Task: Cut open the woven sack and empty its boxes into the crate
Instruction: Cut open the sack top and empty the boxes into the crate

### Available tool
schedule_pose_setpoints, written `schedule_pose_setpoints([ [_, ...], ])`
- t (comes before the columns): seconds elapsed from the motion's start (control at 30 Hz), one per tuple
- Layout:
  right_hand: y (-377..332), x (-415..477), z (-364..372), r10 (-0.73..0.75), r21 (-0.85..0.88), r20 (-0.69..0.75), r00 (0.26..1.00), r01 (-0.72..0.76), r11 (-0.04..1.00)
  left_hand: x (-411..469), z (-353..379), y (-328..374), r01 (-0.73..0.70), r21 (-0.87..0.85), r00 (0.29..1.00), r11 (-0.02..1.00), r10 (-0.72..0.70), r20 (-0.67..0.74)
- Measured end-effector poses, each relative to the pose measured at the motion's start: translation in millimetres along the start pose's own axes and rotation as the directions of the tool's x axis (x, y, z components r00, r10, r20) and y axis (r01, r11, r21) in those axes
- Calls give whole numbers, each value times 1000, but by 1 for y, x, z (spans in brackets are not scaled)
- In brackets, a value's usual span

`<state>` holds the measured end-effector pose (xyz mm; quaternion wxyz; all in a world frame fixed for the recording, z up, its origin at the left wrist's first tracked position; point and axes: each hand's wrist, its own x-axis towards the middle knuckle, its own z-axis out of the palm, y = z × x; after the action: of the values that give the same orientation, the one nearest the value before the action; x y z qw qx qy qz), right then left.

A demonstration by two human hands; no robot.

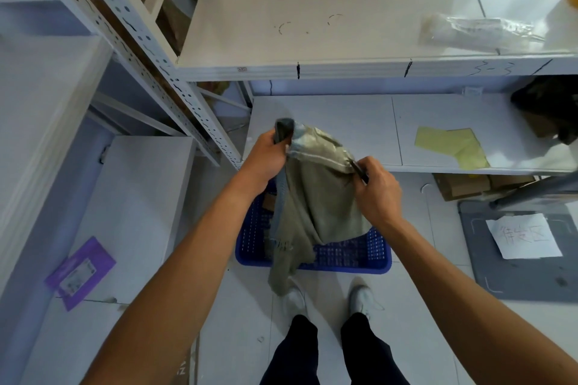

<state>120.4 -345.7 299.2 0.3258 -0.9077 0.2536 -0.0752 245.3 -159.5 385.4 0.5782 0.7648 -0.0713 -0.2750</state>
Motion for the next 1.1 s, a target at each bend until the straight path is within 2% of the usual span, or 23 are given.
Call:
schedule_pose_setpoints([
  [0.07, -5, -4, -1, 29, 75, -14, 999, -28, 997, 5, -6, -1, 47, -68, 993, 997, -54, -109],
  [0.13, -10, -7, 2, 58, 108, 12, 998, -59, 992, 10, -12, -1, 57, -38, 985, 998, -62, -159],
  [0.27, -15, -8, 3, 130, 129, 48, 990, -135, 982, 9, -17, -4, 37, 81, 986, 996, -23, -165],
  [0.37, -20, -12, -3, 99, 153, 76, 992, -110, 982, 9, -20, -6, 19, 277, 981, 961, 35, -190],
  [0.47, -19, -11, -4, 141, 122, 110, 984, -154, 980, 7, -18, -10, 73, 302, 985, 951, -22, -169],
  [0.6, -23, -7, -11, 88, 71, 91, 992, -94, 993, 10, -12, -14, 103, 428, 972, 898, 1, -235],
  [0.67, -26, -8, -16, 79, 124, 99, 992, -91, 988, 5, -8, -11, 100, 334, 974, 937, -23, -225],
  [0.77, -34, 2, -22, 30, 135, 71, 997, -39, 990, 6, -4, 7, 52, 369, 970, 928, 41, -239],
  [0.87, -34, 5, -25, 24, 95, 104, 994, -34, 995, 2, -2, 18, -30, 288, 976, 957, 90, -197],
  [0.93, -37, 5, -29, 0, 84, 136, 991, -11, 996, 1, -4, 24, -127, 304, 990, 944, 139, -20],
  [1.0, -41, 2, -31, -22, 102, 183, 983, 3, 995, -1, 0, 21, -114, 302, 985, 946, 67, 161],
  [1.07, -45, -4, -32, -67, 155, 187, 980, 38, 987, -1, 11, 11, -36, 407, 978, 913, -52, 203],
  [1.1, -50, -4, -33, -105, 174, 183, 977, 73, 982, -2, 17, 7, 3, 505, 973, 863, -118, 197],
])
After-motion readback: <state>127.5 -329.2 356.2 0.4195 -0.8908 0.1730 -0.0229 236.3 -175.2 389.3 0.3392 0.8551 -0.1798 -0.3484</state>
